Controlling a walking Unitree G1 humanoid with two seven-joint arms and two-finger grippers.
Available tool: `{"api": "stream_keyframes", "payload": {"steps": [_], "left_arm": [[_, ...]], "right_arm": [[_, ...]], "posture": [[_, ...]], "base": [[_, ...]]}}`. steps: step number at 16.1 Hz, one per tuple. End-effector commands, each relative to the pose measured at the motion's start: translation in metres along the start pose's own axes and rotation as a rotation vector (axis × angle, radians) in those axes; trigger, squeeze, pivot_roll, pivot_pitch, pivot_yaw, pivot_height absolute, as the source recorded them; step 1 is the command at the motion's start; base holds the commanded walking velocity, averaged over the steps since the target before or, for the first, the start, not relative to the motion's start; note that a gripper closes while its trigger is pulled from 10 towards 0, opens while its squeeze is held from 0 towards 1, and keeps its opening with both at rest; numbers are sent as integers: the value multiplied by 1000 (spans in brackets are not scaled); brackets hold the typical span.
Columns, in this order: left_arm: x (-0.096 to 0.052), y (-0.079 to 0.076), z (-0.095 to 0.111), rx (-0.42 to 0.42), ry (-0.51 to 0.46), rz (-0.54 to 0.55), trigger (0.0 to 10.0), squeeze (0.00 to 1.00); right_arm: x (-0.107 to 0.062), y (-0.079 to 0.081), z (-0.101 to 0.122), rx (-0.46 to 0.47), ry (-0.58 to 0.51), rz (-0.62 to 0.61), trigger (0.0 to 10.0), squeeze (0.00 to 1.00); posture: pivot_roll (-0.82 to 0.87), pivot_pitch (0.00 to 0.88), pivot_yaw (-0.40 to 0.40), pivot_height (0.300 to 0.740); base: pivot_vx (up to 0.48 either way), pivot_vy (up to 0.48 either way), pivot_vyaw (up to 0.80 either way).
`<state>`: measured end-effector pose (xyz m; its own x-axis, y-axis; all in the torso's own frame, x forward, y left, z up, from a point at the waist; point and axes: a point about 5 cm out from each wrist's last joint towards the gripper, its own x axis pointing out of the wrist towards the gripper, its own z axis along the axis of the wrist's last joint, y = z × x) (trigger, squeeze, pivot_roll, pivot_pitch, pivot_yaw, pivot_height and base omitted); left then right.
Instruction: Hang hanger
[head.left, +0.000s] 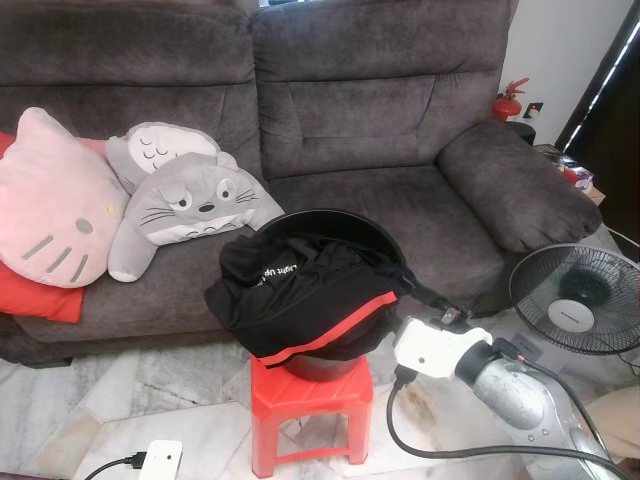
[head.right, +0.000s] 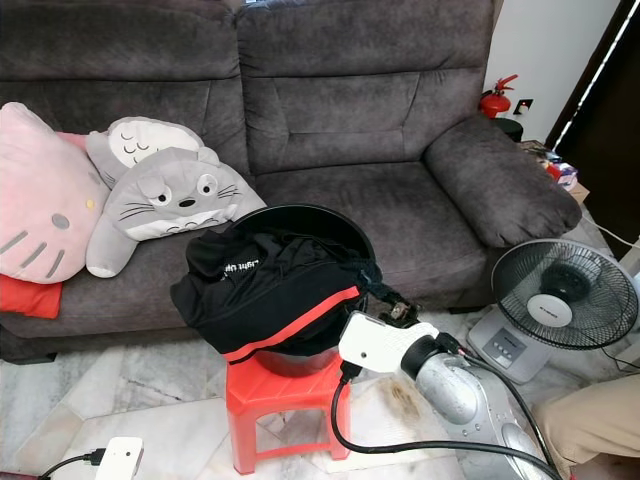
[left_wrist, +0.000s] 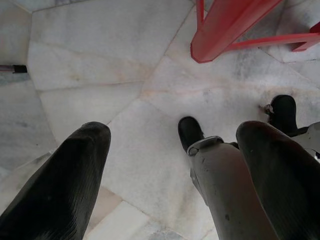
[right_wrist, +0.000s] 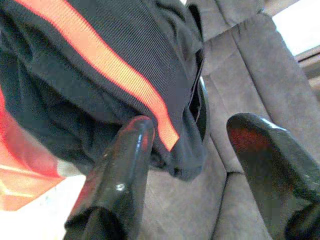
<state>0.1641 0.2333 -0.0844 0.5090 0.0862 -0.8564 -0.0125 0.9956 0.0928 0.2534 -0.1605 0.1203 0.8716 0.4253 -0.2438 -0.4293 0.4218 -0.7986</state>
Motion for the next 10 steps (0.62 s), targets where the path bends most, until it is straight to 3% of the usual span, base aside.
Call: {"api": "stream_keyframes", "payload": {"steps": [1, 10], "left_arm": [[0, 0, -4, 12, 15, -4, 10000, 0], [0, 0, -4, 14, 16, 0, 10000, 0]], "right_arm": [[-1, -2, -1, -15, 12, -5, 10000, 0], [4, -5, -7, -20, 44, -17, 10000, 0]], "posture": [[-216, 0, -22, 740], [-213, 0, -23, 740]], "base": [[0, 0, 0], [0, 0, 0]]}}
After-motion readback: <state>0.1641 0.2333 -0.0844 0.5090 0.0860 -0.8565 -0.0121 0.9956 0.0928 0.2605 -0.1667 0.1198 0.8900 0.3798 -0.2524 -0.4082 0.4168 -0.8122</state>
